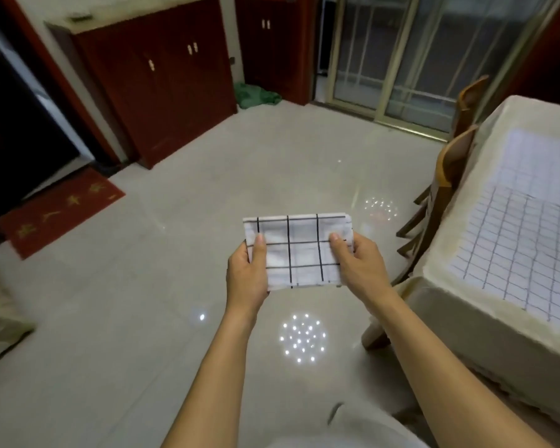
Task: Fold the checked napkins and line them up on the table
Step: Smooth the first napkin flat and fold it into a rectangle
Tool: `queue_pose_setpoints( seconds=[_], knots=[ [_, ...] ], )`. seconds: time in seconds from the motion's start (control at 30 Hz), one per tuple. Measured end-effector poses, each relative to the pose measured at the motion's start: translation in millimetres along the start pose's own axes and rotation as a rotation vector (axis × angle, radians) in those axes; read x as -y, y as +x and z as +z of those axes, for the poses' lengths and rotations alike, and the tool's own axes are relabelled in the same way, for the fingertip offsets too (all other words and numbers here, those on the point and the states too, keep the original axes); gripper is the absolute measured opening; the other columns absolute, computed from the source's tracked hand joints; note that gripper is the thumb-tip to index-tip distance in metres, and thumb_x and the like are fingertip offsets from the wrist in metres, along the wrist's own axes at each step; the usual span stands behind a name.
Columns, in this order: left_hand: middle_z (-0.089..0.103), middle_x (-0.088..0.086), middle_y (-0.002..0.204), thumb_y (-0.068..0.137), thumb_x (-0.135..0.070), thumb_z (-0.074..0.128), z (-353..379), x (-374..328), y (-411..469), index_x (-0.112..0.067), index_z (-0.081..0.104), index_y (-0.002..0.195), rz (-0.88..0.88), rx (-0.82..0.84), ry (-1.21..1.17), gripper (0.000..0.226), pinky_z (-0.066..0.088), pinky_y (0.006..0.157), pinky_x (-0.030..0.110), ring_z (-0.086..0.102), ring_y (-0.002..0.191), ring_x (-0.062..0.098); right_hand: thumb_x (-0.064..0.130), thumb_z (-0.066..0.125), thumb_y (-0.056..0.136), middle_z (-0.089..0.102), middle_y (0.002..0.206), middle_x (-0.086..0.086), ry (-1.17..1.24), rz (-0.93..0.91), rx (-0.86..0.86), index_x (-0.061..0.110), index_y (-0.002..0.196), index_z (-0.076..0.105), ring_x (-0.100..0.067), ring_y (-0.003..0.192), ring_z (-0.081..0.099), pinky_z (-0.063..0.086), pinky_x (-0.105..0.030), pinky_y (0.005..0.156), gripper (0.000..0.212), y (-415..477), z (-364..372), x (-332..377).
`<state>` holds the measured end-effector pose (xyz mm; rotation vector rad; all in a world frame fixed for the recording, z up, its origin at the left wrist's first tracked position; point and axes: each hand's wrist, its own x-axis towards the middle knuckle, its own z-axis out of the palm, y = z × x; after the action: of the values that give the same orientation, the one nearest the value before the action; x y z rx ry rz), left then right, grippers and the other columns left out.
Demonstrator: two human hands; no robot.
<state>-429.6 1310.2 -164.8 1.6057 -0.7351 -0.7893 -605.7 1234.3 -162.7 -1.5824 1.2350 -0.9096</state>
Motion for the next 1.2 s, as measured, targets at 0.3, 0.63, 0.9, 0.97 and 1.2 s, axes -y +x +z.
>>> queue_pose_setpoints(
  seconds=[0.3,0.63,0.9,0.97,1.2],
  knots=[
    [0.046,0.001,0.064,0.106,-0.045,0.052,12,-18,127,-0.018,0.051,0.077,-0.008,0.073,0.093,0.040,0.036,0.044,0.026,0.045,0.057,0.015,0.028,0.055,0.103,0.055,0.056,0.021,0.160,0.042,-0.073,0.025,0.063,0.051,0.002,0.055,0.050,0.041,-0.021,0.058,0.040,127,43,-3],
    [0.067,0.012,0.069,0.107,-0.041,0.051,50,-86,322,-0.011,0.067,0.098,0.054,-0.032,0.142,0.035,0.038,0.042,0.029,0.061,0.053,0.019,0.046,0.055,0.098,0.076,0.091,0.004,0.200,-0.025,0.005,0.020,0.094,0.072,-0.014,0.089,0.071,0.059,-0.040,0.082,0.031,346,71,40],
    [0.067,-0.004,0.065,0.107,-0.040,0.052,105,-87,447,-0.017,0.068,0.093,-0.004,0.085,0.101,0.031,0.041,0.040,0.025,0.057,0.049,0.015,0.040,0.057,0.100,0.063,0.061,0.013,0.127,0.076,-0.106,0.020,0.071,0.061,-0.005,0.062,0.057,0.048,-0.029,0.064,0.036,461,70,14],
    [0.067,-0.005,0.068,0.107,-0.040,0.052,119,-89,488,-0.018,0.068,0.096,0.013,0.136,0.084,0.029,0.043,0.042,0.024,0.058,0.051,0.011,0.047,0.055,0.098,0.067,0.069,-0.005,0.116,0.070,-0.164,0.008,0.077,0.062,-0.016,0.062,0.059,0.046,-0.031,0.064,0.045,494,72,11],
    [0.065,-0.002,0.068,0.107,-0.035,0.053,160,-119,621,-0.015,0.067,0.093,0.041,0.322,0.047,0.028,0.043,0.042,0.024,0.056,0.050,0.010,0.037,0.055,0.102,0.075,0.080,0.004,0.055,0.104,-0.325,0.017,0.083,0.070,-0.008,0.076,0.070,0.053,-0.022,0.065,0.031,602,70,35]
  ],
)
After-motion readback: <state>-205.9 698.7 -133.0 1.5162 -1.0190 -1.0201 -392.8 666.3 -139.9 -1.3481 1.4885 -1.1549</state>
